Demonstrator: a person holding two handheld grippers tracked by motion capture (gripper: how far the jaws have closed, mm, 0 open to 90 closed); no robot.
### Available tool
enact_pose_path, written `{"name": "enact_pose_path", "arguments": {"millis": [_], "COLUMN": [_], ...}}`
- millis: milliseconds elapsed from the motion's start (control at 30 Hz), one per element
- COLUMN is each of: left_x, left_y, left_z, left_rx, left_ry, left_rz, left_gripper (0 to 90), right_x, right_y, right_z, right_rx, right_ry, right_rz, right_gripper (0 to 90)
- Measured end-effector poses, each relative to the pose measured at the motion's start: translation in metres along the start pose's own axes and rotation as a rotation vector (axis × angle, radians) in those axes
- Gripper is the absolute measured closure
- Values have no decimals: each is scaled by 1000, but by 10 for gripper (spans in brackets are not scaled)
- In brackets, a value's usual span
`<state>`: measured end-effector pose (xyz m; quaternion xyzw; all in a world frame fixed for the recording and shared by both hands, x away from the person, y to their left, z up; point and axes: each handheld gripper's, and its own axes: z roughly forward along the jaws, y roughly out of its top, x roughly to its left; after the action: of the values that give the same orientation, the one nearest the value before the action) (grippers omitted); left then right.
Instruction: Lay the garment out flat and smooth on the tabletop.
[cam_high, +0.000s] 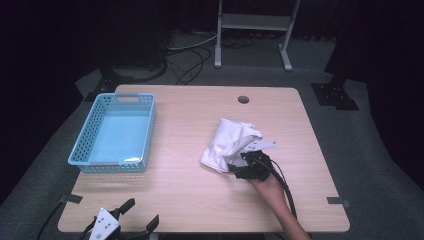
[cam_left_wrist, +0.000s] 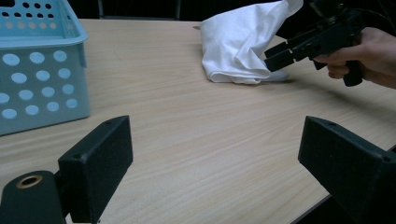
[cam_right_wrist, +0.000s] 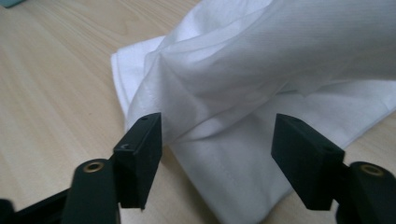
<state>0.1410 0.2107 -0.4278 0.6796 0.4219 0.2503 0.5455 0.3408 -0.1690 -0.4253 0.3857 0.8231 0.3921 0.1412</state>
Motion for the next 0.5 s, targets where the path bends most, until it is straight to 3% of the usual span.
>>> {"name": "enact_pose_path", "arguments": {"millis": [33,67,100,367,500], "left_x": [0,0,1,2,0], "left_y": [0,0,0,-1,-1], "left_z": [0,0,-1,-1,-2], "left_rx": [-1,-1,-3,2,1], "left_ry": [0,0,2,3,0], "left_rz": [-1,-1,-2,-13,-9], "left_gripper": [94,94,94,94,94], "right_x": [0,0,-1,-5,-6], "right_y": [2,2,1,-2,-4], "right_z": [6,6,12,13,9], "right_rx": [10,10,38,70,80], "right_ry": [-20,-20,-38,-26,-13], "right_rz": [-15,-15,-33,-41,-45], "right_gripper": [412,412,474,586,590]}}
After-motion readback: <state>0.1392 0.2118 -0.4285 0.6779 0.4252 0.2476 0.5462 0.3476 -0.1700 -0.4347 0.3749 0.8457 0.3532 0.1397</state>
